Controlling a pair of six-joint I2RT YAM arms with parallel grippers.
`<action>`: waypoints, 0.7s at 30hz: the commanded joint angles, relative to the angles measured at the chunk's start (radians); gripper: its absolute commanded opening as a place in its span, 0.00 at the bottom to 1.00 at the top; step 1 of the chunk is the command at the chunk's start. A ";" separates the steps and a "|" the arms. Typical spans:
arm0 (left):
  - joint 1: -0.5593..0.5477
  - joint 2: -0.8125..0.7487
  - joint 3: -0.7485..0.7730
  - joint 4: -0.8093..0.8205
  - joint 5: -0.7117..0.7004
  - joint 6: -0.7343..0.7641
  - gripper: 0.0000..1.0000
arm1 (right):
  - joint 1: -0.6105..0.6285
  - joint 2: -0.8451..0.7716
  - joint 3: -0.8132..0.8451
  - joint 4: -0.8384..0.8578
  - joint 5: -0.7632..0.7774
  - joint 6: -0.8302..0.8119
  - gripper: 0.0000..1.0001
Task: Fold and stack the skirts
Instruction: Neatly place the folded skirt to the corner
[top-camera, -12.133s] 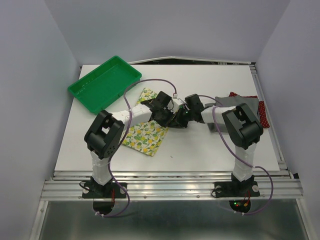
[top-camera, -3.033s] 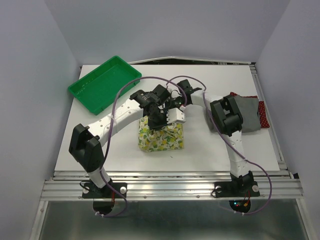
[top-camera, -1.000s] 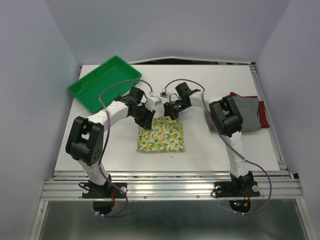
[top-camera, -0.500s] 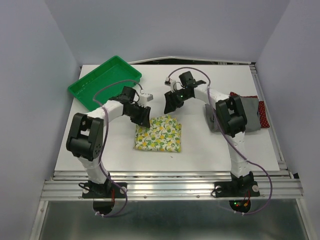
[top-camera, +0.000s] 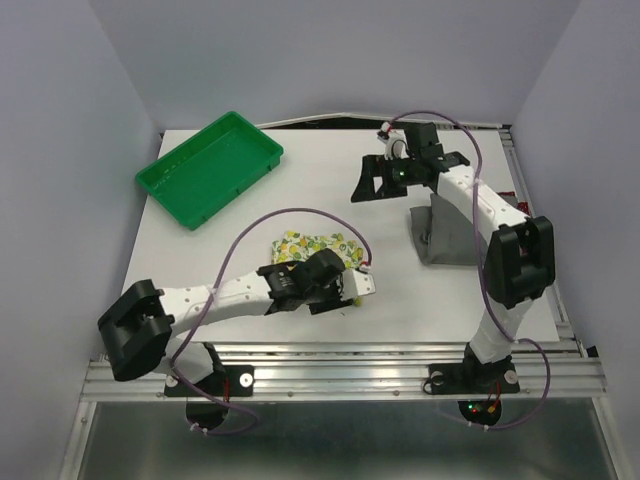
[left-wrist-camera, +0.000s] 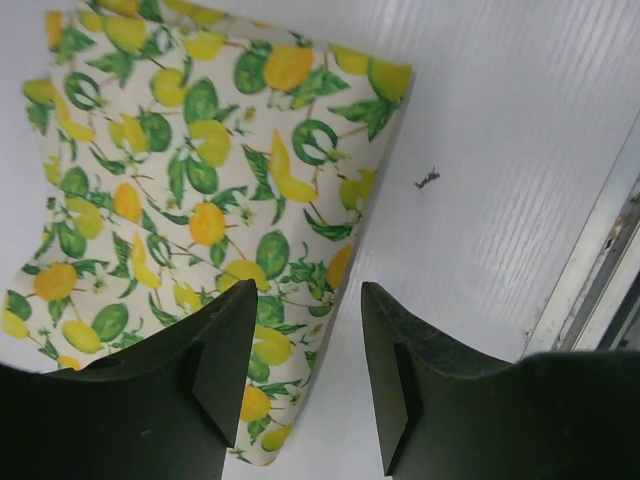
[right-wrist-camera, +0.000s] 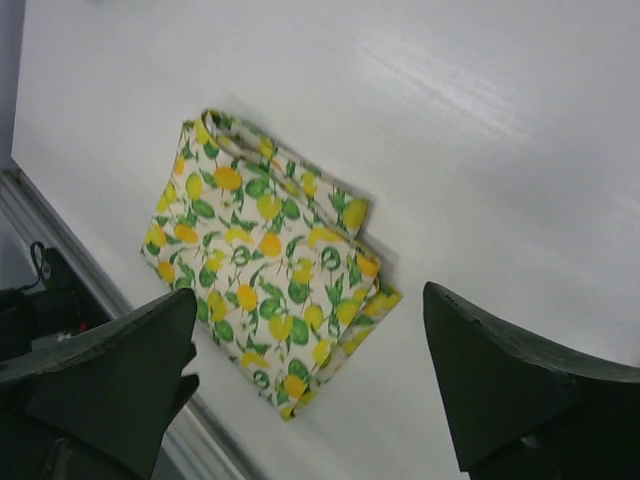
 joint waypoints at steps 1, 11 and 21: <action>-0.090 0.064 -0.014 0.066 -0.206 0.054 0.57 | 0.006 -0.090 -0.182 -0.002 -0.002 0.149 1.00; -0.147 0.240 -0.010 0.163 -0.276 0.099 0.54 | 0.006 -0.234 -0.482 0.095 0.107 0.256 1.00; -0.050 0.208 -0.023 0.218 -0.148 0.071 0.00 | -0.004 -0.222 -0.632 0.185 -0.059 0.328 1.00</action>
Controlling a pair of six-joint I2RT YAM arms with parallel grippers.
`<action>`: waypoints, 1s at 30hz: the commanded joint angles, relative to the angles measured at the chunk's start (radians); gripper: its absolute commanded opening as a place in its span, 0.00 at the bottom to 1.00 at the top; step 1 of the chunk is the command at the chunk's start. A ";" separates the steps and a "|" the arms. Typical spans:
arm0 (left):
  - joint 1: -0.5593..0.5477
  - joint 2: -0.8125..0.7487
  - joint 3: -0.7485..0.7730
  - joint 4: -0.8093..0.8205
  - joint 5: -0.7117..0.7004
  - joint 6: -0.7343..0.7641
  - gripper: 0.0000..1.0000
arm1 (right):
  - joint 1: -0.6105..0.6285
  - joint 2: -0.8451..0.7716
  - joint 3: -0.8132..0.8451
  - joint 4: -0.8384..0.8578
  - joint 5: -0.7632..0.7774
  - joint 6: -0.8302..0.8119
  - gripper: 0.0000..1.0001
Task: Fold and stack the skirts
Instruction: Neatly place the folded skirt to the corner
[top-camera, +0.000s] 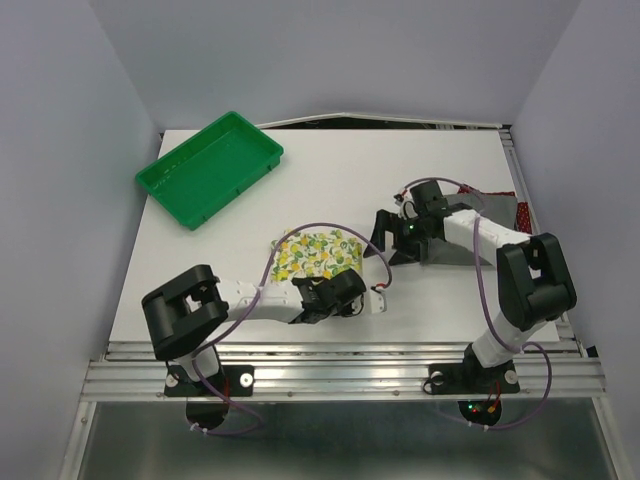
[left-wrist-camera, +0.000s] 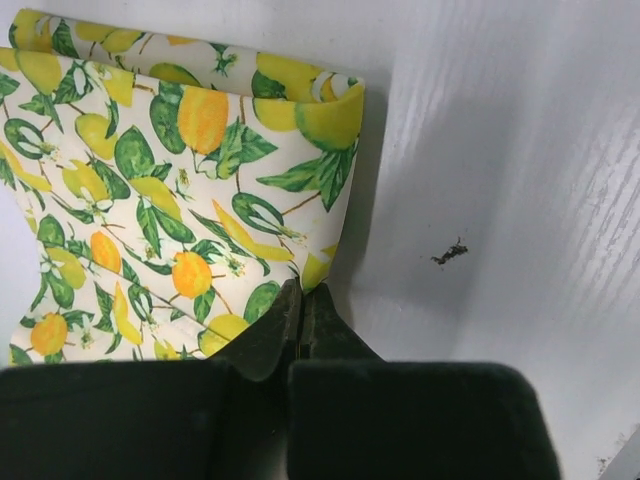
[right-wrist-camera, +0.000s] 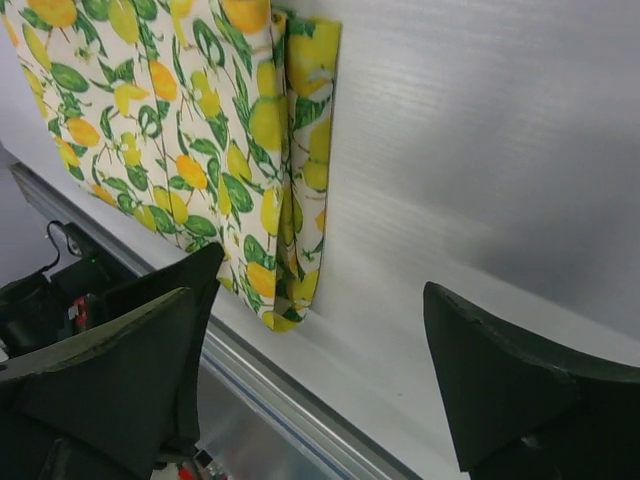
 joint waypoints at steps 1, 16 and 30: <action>0.083 -0.075 0.009 0.032 0.103 -0.025 0.00 | -0.008 -0.003 -0.067 0.103 -0.126 0.062 1.00; 0.206 -0.116 0.080 -0.013 0.318 -0.020 0.00 | -0.008 0.033 -0.302 0.757 -0.243 0.424 1.00; 0.235 -0.057 0.135 -0.002 0.352 -0.020 0.00 | 0.049 0.242 -0.324 0.943 -0.158 0.556 1.00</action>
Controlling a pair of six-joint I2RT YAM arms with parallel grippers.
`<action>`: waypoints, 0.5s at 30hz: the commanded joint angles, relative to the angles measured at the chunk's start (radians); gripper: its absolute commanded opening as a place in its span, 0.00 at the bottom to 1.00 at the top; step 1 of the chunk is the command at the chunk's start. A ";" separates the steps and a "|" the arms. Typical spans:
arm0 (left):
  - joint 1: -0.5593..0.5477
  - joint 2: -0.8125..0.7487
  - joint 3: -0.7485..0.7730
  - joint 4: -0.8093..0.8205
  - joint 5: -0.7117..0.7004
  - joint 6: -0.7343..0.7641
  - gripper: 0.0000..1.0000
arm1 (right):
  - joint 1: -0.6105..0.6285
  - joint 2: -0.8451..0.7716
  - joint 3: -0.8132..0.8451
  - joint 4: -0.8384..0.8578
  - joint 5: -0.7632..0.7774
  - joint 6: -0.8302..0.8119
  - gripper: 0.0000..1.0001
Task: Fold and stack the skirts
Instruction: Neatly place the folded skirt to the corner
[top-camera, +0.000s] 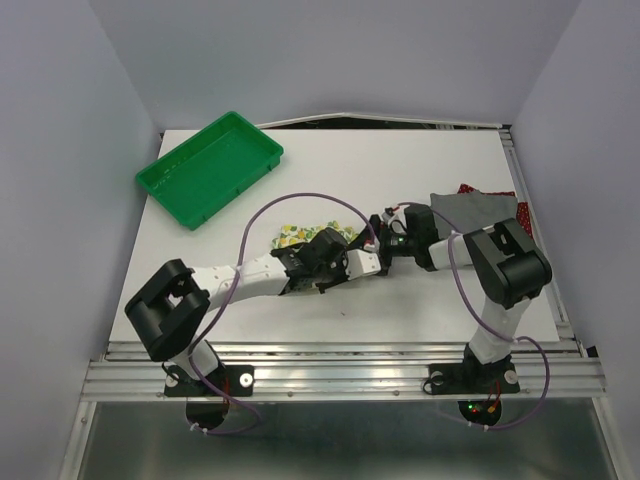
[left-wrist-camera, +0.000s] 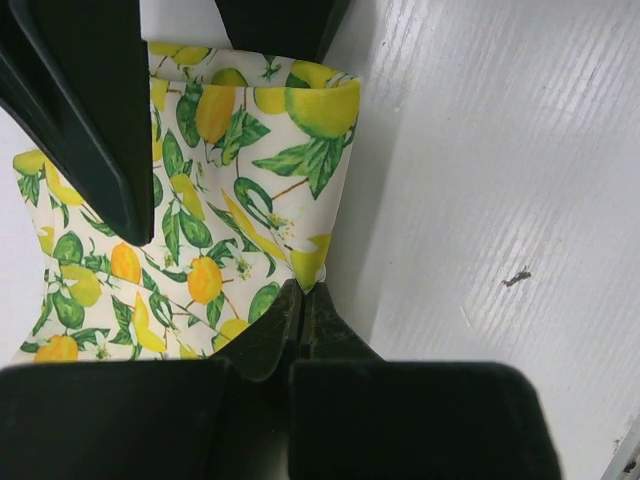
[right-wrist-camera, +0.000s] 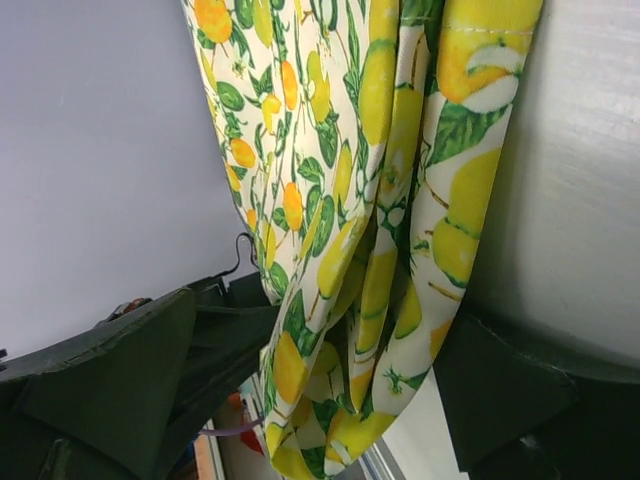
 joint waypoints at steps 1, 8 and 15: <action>0.007 0.011 0.056 0.020 0.035 0.008 0.00 | 0.016 0.076 -0.028 0.048 0.085 0.036 1.00; 0.008 0.019 0.045 0.026 0.067 0.024 0.00 | 0.025 0.153 0.007 0.149 0.057 0.096 0.93; 0.008 0.028 0.049 0.030 0.085 0.034 0.00 | 0.059 0.214 0.038 0.145 0.073 0.061 0.83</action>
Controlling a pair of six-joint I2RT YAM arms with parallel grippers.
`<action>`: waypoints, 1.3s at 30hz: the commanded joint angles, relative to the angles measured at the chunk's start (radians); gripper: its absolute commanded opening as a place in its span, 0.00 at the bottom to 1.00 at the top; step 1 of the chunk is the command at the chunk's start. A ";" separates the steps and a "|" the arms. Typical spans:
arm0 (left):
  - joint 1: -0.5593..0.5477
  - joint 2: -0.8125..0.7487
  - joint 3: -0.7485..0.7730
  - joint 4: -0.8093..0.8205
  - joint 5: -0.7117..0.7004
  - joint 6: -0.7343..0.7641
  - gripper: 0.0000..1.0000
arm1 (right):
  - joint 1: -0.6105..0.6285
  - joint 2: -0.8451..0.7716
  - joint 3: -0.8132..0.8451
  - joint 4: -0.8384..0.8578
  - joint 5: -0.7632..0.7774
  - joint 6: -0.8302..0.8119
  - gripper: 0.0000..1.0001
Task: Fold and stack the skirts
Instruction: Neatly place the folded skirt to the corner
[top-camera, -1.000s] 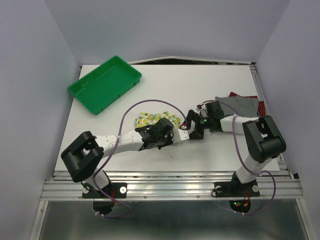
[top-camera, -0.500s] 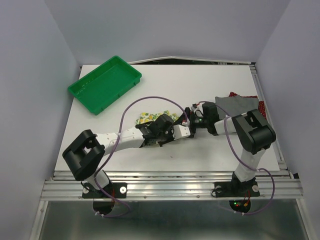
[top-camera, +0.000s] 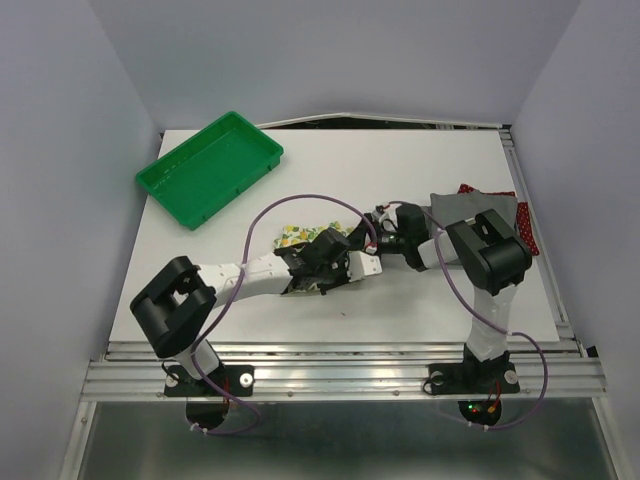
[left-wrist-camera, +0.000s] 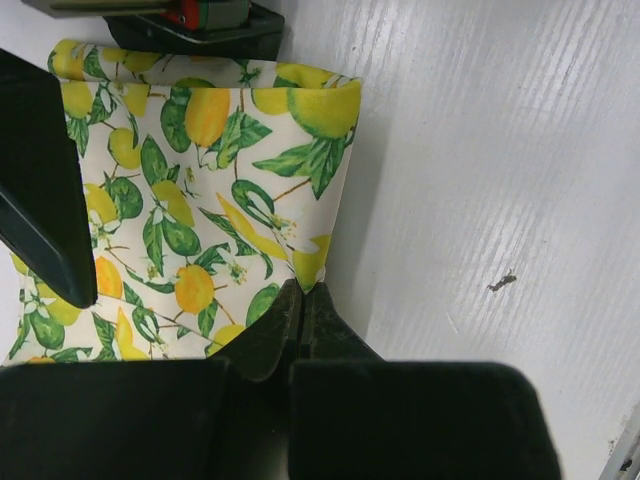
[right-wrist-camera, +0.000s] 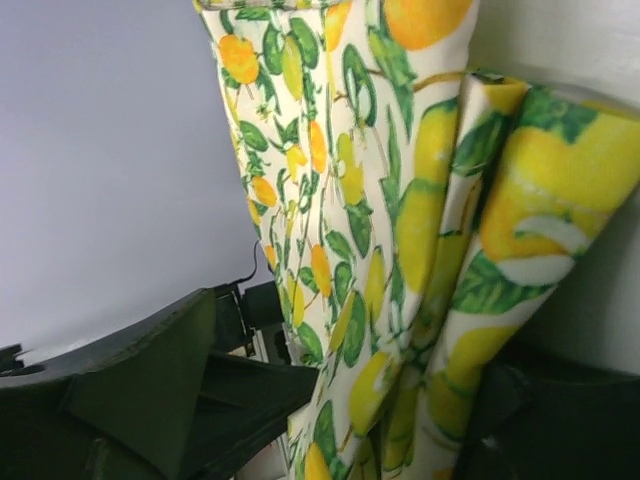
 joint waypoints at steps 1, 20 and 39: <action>0.004 -0.006 0.040 0.029 0.034 0.017 0.00 | 0.026 0.082 -0.009 -0.076 0.108 -0.067 0.78; 0.186 -0.220 0.125 -0.120 0.140 -0.143 0.57 | 0.026 -0.102 0.304 -0.795 0.216 -0.804 0.01; 0.315 -0.250 0.178 -0.180 0.204 -0.192 0.76 | -0.061 -0.439 0.517 -1.482 0.449 -1.398 0.01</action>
